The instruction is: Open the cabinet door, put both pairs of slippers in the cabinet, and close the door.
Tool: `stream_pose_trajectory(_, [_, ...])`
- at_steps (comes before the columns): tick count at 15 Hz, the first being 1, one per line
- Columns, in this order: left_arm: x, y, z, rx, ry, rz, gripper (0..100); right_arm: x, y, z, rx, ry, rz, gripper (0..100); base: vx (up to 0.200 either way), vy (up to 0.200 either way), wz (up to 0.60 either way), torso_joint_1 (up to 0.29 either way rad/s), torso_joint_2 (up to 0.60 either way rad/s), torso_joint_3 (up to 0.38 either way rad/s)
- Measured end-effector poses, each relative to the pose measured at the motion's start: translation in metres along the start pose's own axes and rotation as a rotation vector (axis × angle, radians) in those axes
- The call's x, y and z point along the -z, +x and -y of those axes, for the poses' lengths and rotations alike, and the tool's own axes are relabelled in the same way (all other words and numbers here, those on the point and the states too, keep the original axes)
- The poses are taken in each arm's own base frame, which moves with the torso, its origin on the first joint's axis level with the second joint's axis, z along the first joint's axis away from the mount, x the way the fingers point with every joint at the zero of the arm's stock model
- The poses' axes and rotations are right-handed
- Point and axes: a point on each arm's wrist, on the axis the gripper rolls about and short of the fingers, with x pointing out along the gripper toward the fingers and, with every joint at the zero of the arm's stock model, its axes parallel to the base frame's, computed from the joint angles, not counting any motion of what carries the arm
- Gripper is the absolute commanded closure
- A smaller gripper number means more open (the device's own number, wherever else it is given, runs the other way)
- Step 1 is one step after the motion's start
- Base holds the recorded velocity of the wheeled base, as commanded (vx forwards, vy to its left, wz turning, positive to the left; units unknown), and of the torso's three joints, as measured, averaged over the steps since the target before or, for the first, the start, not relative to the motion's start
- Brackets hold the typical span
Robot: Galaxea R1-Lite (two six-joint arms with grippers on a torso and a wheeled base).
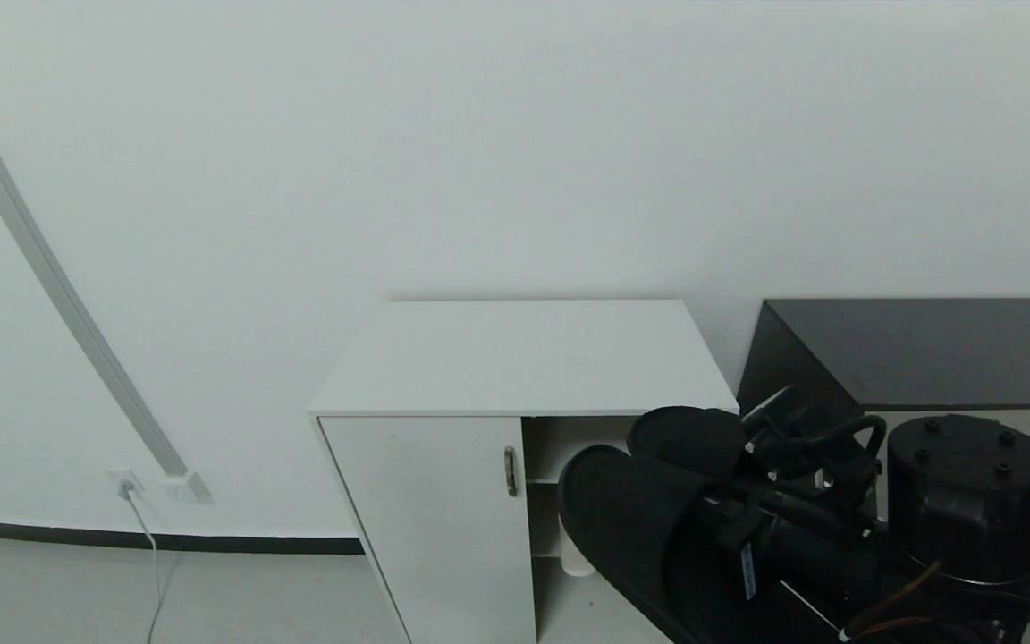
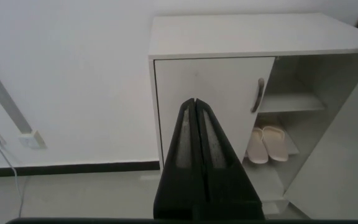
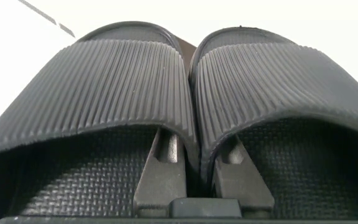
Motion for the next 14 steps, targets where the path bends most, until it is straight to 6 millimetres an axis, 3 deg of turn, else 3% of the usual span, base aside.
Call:
stream_pose_trajectory(6, [0.0001,0.0000,0.0000,0.000,0.000,-0.001,100,0.0003,-0.0005,-0.0012,-0.005,-0.001,0.001,100,0.000,0.000,0.00,0.000,0.00,0.000])
stream_pose_trajectory(14, [0.0001,0.0000,0.0000,-0.001,0.000,-0.001,100,0.0022,-0.0012,-0.0019,-0.009,-0.003,-0.006,100,0.000,0.000,0.00,-0.167,0.39,0.220])
